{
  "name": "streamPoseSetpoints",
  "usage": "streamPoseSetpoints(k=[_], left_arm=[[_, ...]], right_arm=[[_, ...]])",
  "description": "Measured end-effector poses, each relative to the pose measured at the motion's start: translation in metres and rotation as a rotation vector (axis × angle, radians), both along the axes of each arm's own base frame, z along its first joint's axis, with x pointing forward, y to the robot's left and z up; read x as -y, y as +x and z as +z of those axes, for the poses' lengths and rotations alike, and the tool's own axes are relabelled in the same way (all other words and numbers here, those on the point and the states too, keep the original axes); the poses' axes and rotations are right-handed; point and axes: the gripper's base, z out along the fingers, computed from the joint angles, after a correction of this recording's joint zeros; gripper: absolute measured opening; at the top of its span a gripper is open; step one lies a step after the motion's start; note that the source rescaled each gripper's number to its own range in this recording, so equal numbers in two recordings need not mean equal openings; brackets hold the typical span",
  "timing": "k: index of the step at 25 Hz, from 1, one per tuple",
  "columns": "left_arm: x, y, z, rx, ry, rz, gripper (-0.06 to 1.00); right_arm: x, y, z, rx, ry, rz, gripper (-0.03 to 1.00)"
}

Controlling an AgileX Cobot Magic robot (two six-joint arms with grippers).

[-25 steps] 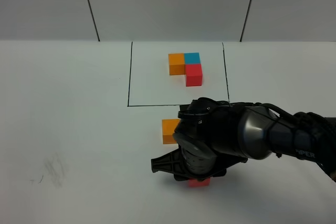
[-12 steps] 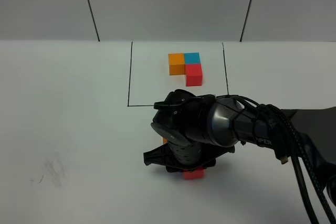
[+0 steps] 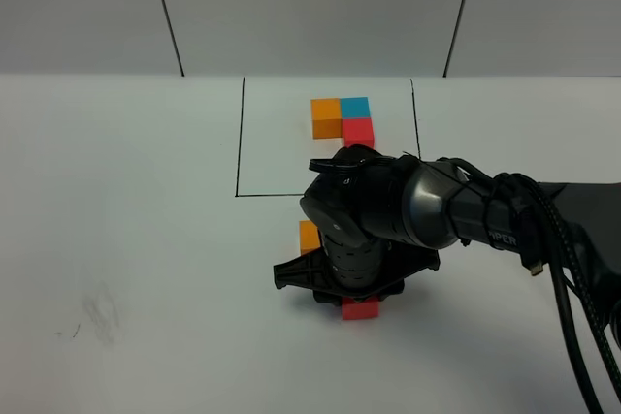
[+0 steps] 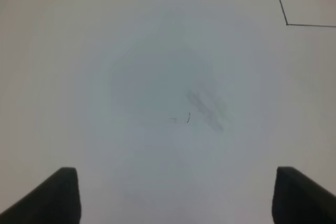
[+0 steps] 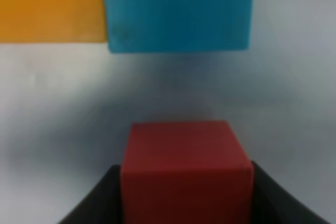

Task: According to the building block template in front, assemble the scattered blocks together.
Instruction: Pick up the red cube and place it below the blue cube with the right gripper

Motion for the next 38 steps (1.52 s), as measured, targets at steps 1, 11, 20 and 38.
streamPoseSetpoints(k=[1, 11, 20, 38], left_arm=[[0.000, 0.000, 0.000, 0.000, 0.000, 0.000, 0.66], [0.000, 0.000, 0.000, 0.000, 0.000, 0.000, 0.66], [0.000, 0.000, 0.000, 0.000, 0.000, 0.000, 0.66], [0.000, 0.000, 0.000, 0.000, 0.000, 0.000, 0.66]], right_arm=[[-0.001, 0.001, 0.000, 0.008, 0.009, 0.003, 0.24], [-0.002, 0.005, -0.001, 0.053, 0.010, 0.034, 0.24], [-0.003, 0.009, 0.000, 0.093, 0.025, 0.024, 0.24], [-0.003, 0.013, -0.007, 0.100, 0.011, 0.007, 0.24]])
